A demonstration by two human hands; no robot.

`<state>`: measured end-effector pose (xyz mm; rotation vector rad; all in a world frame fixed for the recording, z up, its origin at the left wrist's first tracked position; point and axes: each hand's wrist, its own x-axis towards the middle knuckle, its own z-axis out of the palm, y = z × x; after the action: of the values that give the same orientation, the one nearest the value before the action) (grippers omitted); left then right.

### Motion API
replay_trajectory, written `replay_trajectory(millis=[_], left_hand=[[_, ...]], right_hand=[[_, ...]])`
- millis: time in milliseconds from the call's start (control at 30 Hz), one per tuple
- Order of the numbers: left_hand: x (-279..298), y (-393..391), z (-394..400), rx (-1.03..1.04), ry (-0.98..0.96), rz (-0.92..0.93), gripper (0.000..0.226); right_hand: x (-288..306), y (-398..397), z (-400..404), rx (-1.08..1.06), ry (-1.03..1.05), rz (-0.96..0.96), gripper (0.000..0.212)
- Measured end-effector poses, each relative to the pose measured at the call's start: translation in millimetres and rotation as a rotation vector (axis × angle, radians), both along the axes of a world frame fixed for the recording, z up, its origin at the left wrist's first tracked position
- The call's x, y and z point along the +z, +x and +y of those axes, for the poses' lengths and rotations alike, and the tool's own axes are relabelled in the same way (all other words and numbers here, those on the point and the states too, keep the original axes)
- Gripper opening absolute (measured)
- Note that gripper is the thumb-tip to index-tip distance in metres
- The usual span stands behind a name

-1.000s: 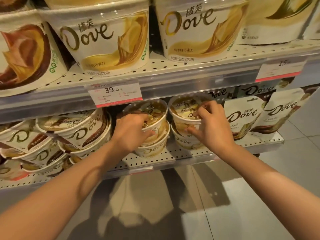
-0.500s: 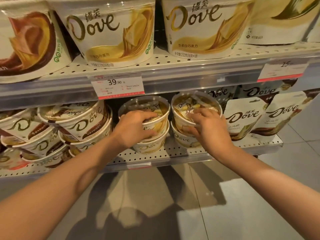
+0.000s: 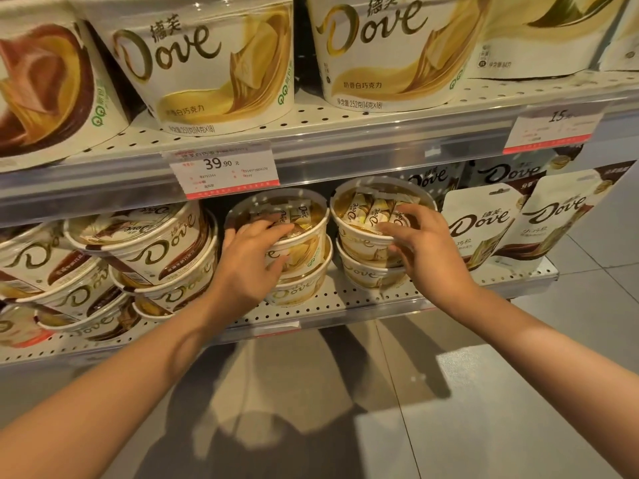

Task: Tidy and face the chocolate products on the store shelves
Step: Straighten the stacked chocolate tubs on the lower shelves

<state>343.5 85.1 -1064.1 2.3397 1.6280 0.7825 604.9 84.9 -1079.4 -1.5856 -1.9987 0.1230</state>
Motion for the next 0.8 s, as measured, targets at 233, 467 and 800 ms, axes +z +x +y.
replay_trajectory(millis=[233, 467, 800], left_hand=[[-18.6, 14.9, -33.6, 0.185, 0.167, -0.403, 0.031], [-44.7, 25.1, -43.9, 0.696, -0.588, -1.07, 0.034], [-37.7, 18.3, -22.2, 0.519, -0.762, -1.415, 0.045]], right_hand=[[-9.5, -0.8, -23.8, -0.133, 0.134, 0.183, 0.05], [-41.9, -1.6, -44.3, -0.511, -0.285, 0.88, 0.038], [-38.0, -0.6, -7.2, -0.463, -0.504, 1.197, 0.04]])
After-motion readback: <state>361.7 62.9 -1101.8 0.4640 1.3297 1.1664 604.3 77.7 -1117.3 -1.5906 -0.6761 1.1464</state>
